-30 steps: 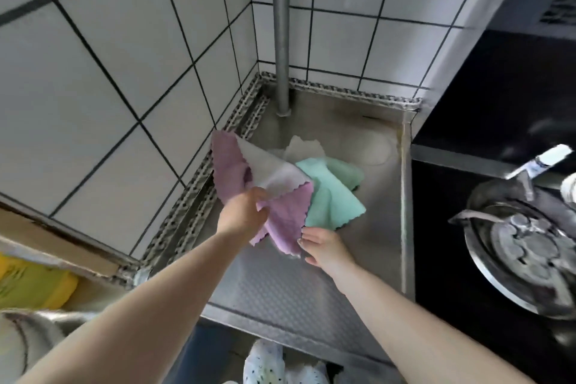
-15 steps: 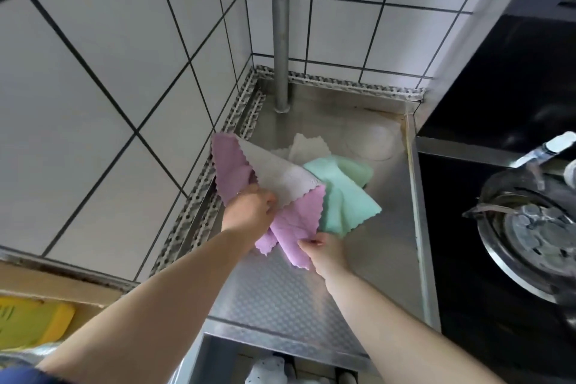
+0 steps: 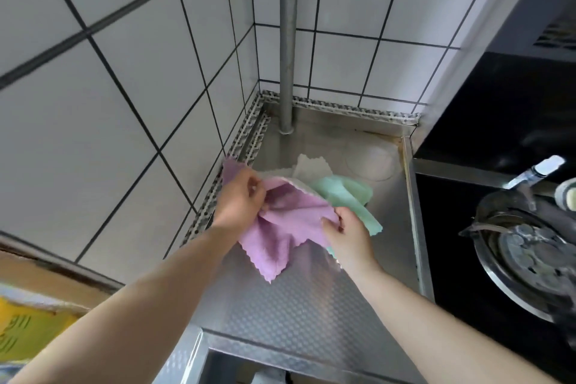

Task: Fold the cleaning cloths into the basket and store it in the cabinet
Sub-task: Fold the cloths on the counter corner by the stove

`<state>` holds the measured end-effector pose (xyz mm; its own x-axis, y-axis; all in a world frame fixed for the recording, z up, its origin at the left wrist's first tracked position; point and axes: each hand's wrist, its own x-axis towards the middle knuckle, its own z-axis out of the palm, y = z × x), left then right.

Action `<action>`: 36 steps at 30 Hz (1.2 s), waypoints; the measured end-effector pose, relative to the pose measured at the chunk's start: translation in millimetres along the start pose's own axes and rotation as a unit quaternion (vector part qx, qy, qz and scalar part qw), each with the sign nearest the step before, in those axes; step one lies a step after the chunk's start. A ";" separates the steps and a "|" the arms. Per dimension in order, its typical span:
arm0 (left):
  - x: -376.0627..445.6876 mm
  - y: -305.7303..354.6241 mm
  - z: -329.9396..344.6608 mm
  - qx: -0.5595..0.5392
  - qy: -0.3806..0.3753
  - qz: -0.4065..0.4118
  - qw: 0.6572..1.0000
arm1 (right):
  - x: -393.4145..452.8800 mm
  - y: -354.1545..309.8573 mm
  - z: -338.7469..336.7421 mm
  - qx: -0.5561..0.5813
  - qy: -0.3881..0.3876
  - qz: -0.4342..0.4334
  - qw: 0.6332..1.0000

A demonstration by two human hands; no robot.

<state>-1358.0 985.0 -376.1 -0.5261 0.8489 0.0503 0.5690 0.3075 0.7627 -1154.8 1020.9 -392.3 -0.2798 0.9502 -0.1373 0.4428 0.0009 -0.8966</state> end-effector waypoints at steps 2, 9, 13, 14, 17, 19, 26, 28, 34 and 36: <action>7.3 9.6 -17.7 -0.010 0.034 -0.007 0.999 | 12.0 -11.0 -15.2 -0.019 0.004 -0.041 0.999; 37.1 63.4 -82.5 0.037 0.141 0.157 0.977 | 61.5 -85.5 -79.3 -0.105 0.063 -0.165 0.979; 41.8 93.7 -108.6 0.081 0.158 0.176 0.968 | 72.7 -123.3 -114.7 -0.147 0.090 -0.208 0.963; 42.0 100.6 -113.4 0.086 0.166 0.166 0.968 | 74.6 -129.7 -122.4 -0.151 0.097 -0.216 0.960; 32.5 122.6 -127.1 0.089 0.198 0.155 0.964 | 73.2 -143.4 -147.1 -0.137 0.112 -0.234 0.956; 20.3 133.5 -133.4 0.099 0.215 0.180 0.955 | 67.9 -148.8 -161.5 -0.122 0.114 -0.239 0.957; -52.1 133.9 -134.6 0.129 0.249 0.230 0.932 | 18.4 -131.6 -188.9 -0.020 0.060 -0.257 0.964; -80.0 118.3 -126.9 0.157 0.240 0.243 0.927 | -1.2 -111.0 -188.7 -0.021 0.034 -0.252 0.967; -165.2 60.3 -74.8 0.224 0.125 0.189 0.948 | -57.7 -9.6 -172.6 -0.073 -0.081 -0.181 0.977; -189.8 46.7 -52.8 0.207 0.070 0.159 0.963 | -72.0 24.3 -169.0 -0.094 -0.108 -0.145 0.979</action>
<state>-1265.0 815.5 -316.0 -0.3478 0.8711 0.3466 0.9029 0.2117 0.3741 -979.9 1005.2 -333.1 -0.5819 0.8132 0.0076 0.4607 0.3372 -0.8210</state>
